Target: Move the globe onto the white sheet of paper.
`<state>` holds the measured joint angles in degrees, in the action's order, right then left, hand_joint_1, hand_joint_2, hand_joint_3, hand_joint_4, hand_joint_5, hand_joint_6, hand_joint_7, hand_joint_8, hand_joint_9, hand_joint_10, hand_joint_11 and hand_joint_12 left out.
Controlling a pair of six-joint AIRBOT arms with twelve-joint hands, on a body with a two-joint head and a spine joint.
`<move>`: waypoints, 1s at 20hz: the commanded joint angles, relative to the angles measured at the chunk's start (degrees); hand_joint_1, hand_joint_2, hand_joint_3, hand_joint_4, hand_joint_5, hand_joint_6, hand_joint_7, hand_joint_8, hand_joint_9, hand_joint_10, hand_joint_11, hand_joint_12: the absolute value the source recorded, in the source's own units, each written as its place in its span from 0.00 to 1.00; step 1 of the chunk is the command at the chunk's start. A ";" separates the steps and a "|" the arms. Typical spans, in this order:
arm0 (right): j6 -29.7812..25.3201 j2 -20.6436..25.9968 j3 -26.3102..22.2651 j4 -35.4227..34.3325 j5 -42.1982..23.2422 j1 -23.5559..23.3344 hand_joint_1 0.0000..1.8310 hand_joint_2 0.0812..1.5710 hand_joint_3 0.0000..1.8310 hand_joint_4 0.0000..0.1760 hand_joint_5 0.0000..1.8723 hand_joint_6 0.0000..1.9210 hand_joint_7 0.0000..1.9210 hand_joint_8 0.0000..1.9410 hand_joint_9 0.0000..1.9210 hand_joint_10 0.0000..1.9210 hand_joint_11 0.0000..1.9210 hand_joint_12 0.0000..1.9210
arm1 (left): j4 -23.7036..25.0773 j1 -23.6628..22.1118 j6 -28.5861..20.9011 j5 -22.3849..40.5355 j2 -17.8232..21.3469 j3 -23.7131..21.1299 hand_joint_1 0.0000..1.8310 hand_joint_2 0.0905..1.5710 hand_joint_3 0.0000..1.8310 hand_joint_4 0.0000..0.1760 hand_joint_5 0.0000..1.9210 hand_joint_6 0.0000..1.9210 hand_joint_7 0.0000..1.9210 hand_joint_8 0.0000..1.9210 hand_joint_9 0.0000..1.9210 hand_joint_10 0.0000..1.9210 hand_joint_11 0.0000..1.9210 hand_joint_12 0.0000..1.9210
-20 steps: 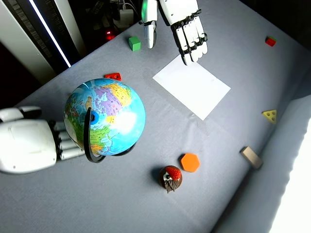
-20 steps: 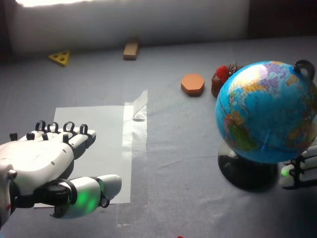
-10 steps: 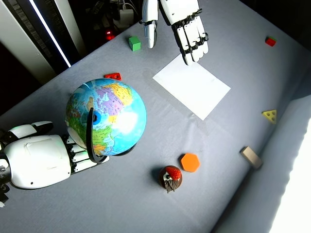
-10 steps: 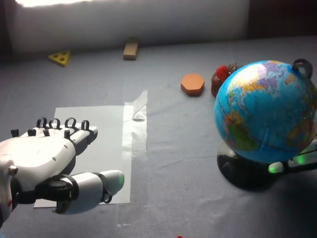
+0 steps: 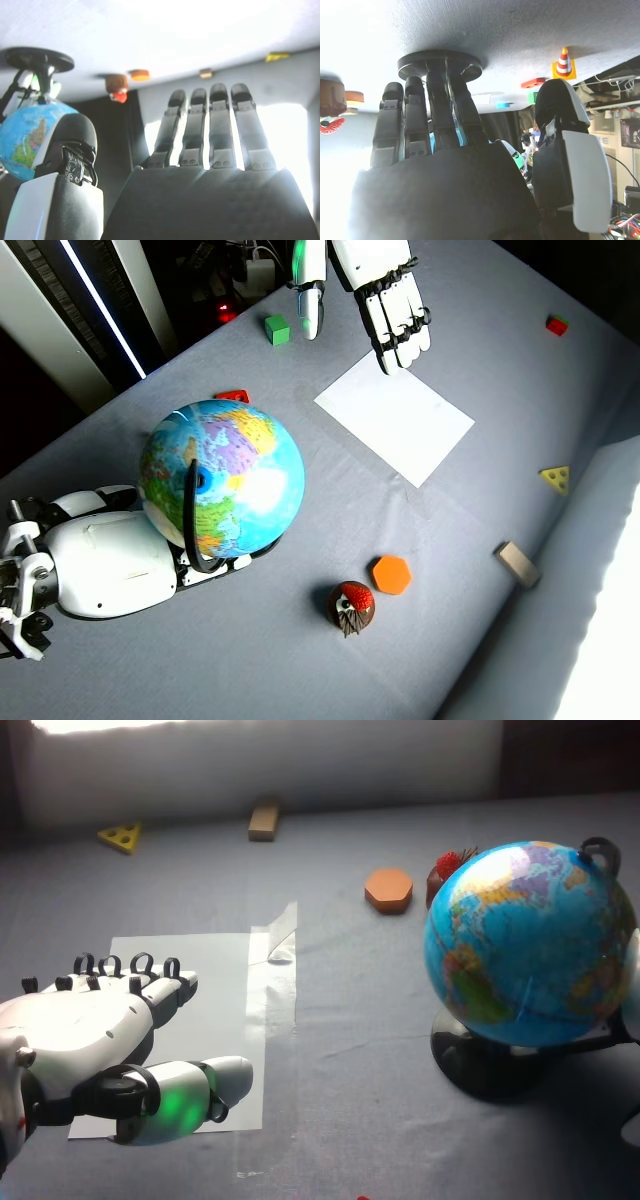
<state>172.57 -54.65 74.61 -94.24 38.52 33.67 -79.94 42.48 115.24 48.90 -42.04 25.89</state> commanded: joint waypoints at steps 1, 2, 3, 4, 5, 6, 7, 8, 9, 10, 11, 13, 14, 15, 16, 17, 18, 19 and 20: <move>-0.08 -0.56 -0.45 -1.69 0.17 -0.87 0.00 0.72 0.00 0.00 0.05 0.01 0.06 0.00 0.03 0.01 0.00 0.00 | 3.39 -0.52 -0.20 3.02 -0.05 0.02 0.00 0.74 0.00 0.00 0.02 0.00 0.01 0.00 0.02 0.00 0.00 0.03; -0.08 -1.07 -0.90 -1.10 -1.38 -1.06 0.00 0.72 0.00 0.00 0.06 0.01 0.06 0.00 0.03 0.01 0.00 0.00 | 3.14 -0.49 -0.20 3.02 -0.05 0.00 0.00 0.74 0.00 0.00 0.03 0.00 0.02 0.00 0.03 0.00 0.00 0.07; -0.08 -1.37 -1.11 -0.95 -2.07 -1.26 0.00 0.72 0.00 0.00 0.06 0.01 0.06 0.00 0.03 0.01 0.00 0.00 | 3.05 -0.50 -0.20 3.02 -0.05 0.03 0.00 0.74 0.00 0.00 0.03 0.00 0.02 0.00 0.03 0.00 0.00 0.09; -0.08 -1.95 -1.77 -0.49 -4.11 -1.86 0.00 0.72 0.00 0.00 0.06 0.01 0.06 0.00 0.04 0.01 0.00 0.00 | 2.89 -0.56 -0.20 3.03 -0.05 0.08 0.00 0.74 0.00 0.00 0.03 0.00 0.02 0.00 0.04 0.00 0.00 0.10; -0.08 -2.02 -1.88 -0.41 -4.47 -1.93 0.00 0.72 0.00 0.00 0.06 0.01 0.06 0.00 0.04 0.01 0.00 0.00 | 2.89 -0.56 -0.20 3.03 -0.05 0.09 0.00 0.74 0.00 0.00 0.03 0.00 0.02 0.00 0.04 0.00 0.00 0.10; -0.08 -2.53 -2.87 0.55 -6.32 -2.70 0.00 0.72 0.00 0.00 0.06 0.01 0.06 0.00 0.04 0.01 0.00 0.00 | 2.77 -0.54 -0.17 3.02 -0.06 0.13 0.00 0.74 0.00 0.00 0.03 0.00 0.02 0.00 0.04 0.00 0.00 0.11; -0.08 -2.65 -3.54 0.98 -7.35 -3.14 0.00 0.72 0.00 0.00 0.06 0.01 0.06 0.00 0.04 0.01 0.00 0.00 | 2.73 -0.48 -0.17 3.02 -0.04 0.13 0.00 0.74 0.00 0.00 0.03 0.00 0.02 0.00 0.04 0.00 0.00 0.11; -0.08 -2.74 -4.86 1.34 -8.90 -3.93 0.00 0.72 0.00 0.00 0.06 0.01 0.06 0.00 0.04 0.01 0.00 0.00 | 2.37 -0.45 -0.17 3.03 -0.04 0.13 0.00 0.74 0.00 0.00 0.03 0.00 0.02 0.00 0.04 0.00 0.00 0.11; -0.08 -2.81 -6.01 1.60 -10.17 -4.67 0.00 0.72 0.00 0.00 0.06 0.01 0.06 0.00 0.04 0.01 0.00 0.00 | 2.23 -0.44 -0.17 3.03 -0.03 0.13 0.00 0.74 0.00 0.00 0.03 0.00 0.02 0.00 0.04 0.00 0.00 0.11; -0.08 -2.97 -6.80 1.66 -11.16 -5.27 0.00 0.72 0.00 0.00 0.06 0.01 0.07 0.00 0.04 0.01 0.00 0.00 | 2.23 -0.47 -0.17 3.03 -0.01 0.11 0.00 0.74 0.00 0.00 0.03 0.00 0.02 0.00 0.04 0.00 0.00 0.11; -0.09 -3.35 -7.79 1.86 -12.53 -5.95 0.00 0.72 0.00 0.00 0.06 0.01 0.07 0.01 0.04 0.01 0.00 0.00 | 2.23 -0.51 -0.16 3.03 0.03 0.04 0.00 0.74 0.00 0.00 0.03 0.00 0.02 0.00 0.04 0.00 0.00 0.11; -0.09 -4.79 -9.36 2.95 -15.98 -6.87 0.00 0.72 0.00 0.00 0.07 0.01 0.08 0.01 0.05 0.01 0.01 0.00 | 1.68 -0.62 -0.06 3.03 0.02 -0.08 0.00 0.74 0.00 0.00 0.03 0.00 0.02 0.00 0.04 0.00 0.00 0.10; -0.27 -5.97 -9.76 2.95 -17.64 -7.11 0.00 0.72 0.00 0.00 0.08 0.01 0.09 0.01 0.06 0.01 0.01 0.01 | 1.60 -0.76 0.10 3.03 -0.01 -0.09 0.00 0.75 0.00 0.00 0.03 0.00 0.02 0.00 0.03 0.00 0.00 0.11; -0.48 -6.62 -9.91 2.95 -18.90 -7.30 0.00 0.72 0.00 0.00 0.08 0.01 0.09 0.01 0.06 0.01 0.01 0.01 | 1.21 -0.82 0.15 3.03 -0.04 -0.08 0.00 0.75 0.00 0.00 0.03 0.00 0.02 0.00 0.03 0.00 0.00 0.11; -0.68 -7.77 -9.95 2.95 -20.49 -7.64 0.00 0.72 0.00 0.00 0.09 0.01 0.09 0.01 0.06 0.01 0.01 0.01 | 0.56 -0.82 0.19 3.03 -0.06 -0.08 0.00 0.75 0.00 0.00 0.03 0.00 0.02 0.00 0.03 0.00 0.00 0.11; -0.70 -8.60 -9.94 2.95 -21.82 -7.78 0.00 0.72 0.00 0.00 0.09 0.00 0.10 0.01 0.06 0.00 0.00 0.05 | 0.22 -0.66 0.22 3.03 -0.09 -0.07 0.00 0.75 0.00 0.00 0.03 0.00 0.02 0.00 0.03 0.00 0.00 0.10; -0.55 -9.73 -9.93 3.02 -22.99 -7.98 0.00 0.72 0.00 0.00 0.09 0.00 0.10 0.01 0.06 0.00 0.00 0.05 | 0.23 -0.37 0.46 3.03 -0.11 0.02 0.00 0.75 0.00 0.00 0.03 0.00 0.02 0.00 0.03 0.00 0.00 0.10; -0.40 -10.68 -9.93 3.10 -23.72 -8.09 0.00 0.72 0.00 0.00 0.09 0.00 0.10 0.01 0.06 0.00 0.00 0.05 | 0.38 0.01 0.62 3.02 -0.11 0.17 0.00 0.75 0.00 0.00 0.03 0.00 0.02 0.00 0.03 0.00 0.00 0.10; -0.40 -11.52 -9.93 3.11 -24.37 -8.25 0.00 0.72 0.00 0.00 0.09 0.00 0.10 0.01 0.06 0.00 0.00 0.05 | 0.54 0.52 0.62 2.87 -0.08 0.34 0.00 0.75 0.00 0.00 0.03 0.00 0.02 0.00 0.03 0.00 0.00 0.10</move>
<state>172.07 -66.08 64.79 -90.43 14.26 25.54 -82.30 43.42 115.87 48.86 -42.04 26.02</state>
